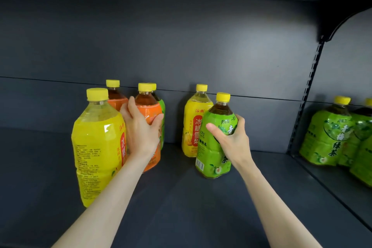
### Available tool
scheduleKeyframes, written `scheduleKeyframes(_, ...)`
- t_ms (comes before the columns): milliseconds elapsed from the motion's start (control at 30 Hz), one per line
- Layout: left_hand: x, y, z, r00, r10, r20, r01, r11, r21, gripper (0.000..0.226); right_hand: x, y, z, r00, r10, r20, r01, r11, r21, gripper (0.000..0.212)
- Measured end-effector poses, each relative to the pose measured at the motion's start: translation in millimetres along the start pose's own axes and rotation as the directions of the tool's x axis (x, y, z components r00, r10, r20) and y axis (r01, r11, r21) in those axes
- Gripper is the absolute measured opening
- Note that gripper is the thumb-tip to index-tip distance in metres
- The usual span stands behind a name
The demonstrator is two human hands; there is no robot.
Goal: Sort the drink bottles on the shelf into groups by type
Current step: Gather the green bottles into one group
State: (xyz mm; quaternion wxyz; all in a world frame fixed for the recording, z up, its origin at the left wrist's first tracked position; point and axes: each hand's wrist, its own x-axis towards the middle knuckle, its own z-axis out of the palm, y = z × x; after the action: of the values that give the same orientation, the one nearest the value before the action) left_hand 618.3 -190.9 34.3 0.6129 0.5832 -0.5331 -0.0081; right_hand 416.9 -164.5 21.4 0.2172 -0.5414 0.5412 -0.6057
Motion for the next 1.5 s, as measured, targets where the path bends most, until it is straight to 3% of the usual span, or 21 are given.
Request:
scheduleKeyframes(133, -6, 2, 10, 0.996, 0.059, 0.068, -0.057, 0.998, -0.03, 0.081, -3, 0, -2, 0.999, -0.017, -0.043, 0.015, 0.999, -0.037, 0.059)
scheduleKeyframes(300, -20, 11, 37, 0.977, 0.075, 0.202, -0.011, 0.953, -0.302, 0.09, -3, 4, -8, 0.995, -0.032, -0.099, 0.025, 0.997, -0.074, 0.055)
scheduleKeyframes(500, -19, 9, 56, 0.969, 0.11, 0.22, -0.017, 0.923, -0.385, 0.081, -3, 5, -14, 0.988, -0.023, -0.15, 0.01, 0.996, -0.087, 0.072)
scheduleKeyframes(733, -21, 21, 77, 0.904, 0.173, 0.391, 0.022, 0.895, -0.446, 0.085, -4, 5, -13, 0.98, -0.009, -0.201, -0.005, 0.998, -0.066, 0.077)
scheduleKeyframes(800, -22, 17, 80, 0.928, 0.188, 0.322, -0.086, 0.948, -0.306, 0.075, -4, 5, -13, 0.977, -0.012, -0.213, -0.001, 0.998, -0.057, 0.078)
scheduleKeyframes(867, -19, 6, 75, 0.973, 0.179, 0.143, -0.158, 0.976, -0.148, 0.074, -3, 5, -13, 0.976, -0.011, -0.216, 0.002, 0.999, -0.044, 0.081)
scheduleKeyframes(967, 2, -15, 70, 0.997, 0.076, -0.033, -0.078, 0.995, -0.061, 0.076, -1, 6, -13, 0.98, -0.003, -0.199, -0.006, 0.999, -0.042, 0.086)
scheduleKeyframes(1200, 24, -20, 77, 0.992, -0.102, -0.079, 0.106, 0.993, 0.045, 0.09, -1, 6, -12, 0.981, -0.016, -0.192, 0.011, 1.0, -0.027, 0.078)
scheduleKeyframes(1333, 30, -15, 71, 0.988, -0.117, -0.105, 0.129, 0.985, 0.116, 0.086, -1, 7, -11, 0.981, -0.02, -0.192, 0.013, 0.999, -0.037, 0.078)
scheduleKeyframes(1500, 23, -11, 69, 0.99, -0.128, -0.053, 0.127, 0.991, -0.031, 0.082, 0, 9, -11, 0.982, -0.018, -0.19, 0.009, 0.999, -0.048, 0.081)
